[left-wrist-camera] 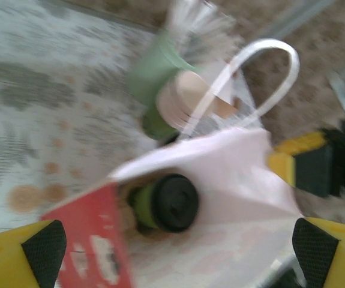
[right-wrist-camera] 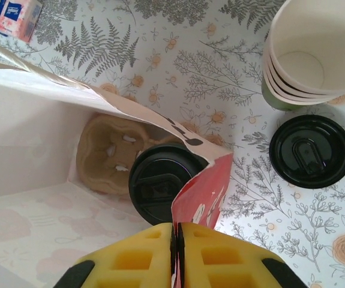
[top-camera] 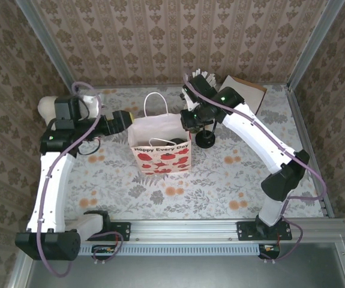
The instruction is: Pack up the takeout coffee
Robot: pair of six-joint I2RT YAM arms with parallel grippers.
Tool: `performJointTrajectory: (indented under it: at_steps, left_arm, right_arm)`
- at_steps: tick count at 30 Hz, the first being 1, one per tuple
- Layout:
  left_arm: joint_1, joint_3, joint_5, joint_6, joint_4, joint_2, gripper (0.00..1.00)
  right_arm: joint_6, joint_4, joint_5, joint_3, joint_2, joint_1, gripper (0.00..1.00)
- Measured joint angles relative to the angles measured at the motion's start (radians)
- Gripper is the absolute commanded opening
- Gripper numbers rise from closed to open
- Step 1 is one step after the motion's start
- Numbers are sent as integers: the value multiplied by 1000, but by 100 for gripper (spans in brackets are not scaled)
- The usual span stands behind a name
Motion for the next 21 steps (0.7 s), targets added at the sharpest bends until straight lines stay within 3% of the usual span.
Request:
performJointTrajectory:
  at_steps: [6,9,15,21]
  left_arm:
    - [102,-65,-322,-70,-49,-61,100]
    - [110,-134,-410,-108,-53,-90,100]
    - [98,-300,-431,-227,-16,-79,100]
    - [41,-411,-348,-335,76,11,100]
  right_arm:
    - [21,-49,10,51,34,-5,14]
    - [34,-71,25,56,34,-15,14]
    - [64,-76,48,52,34,-21,15]
    - [84,-47,52,42,33,-21,16]
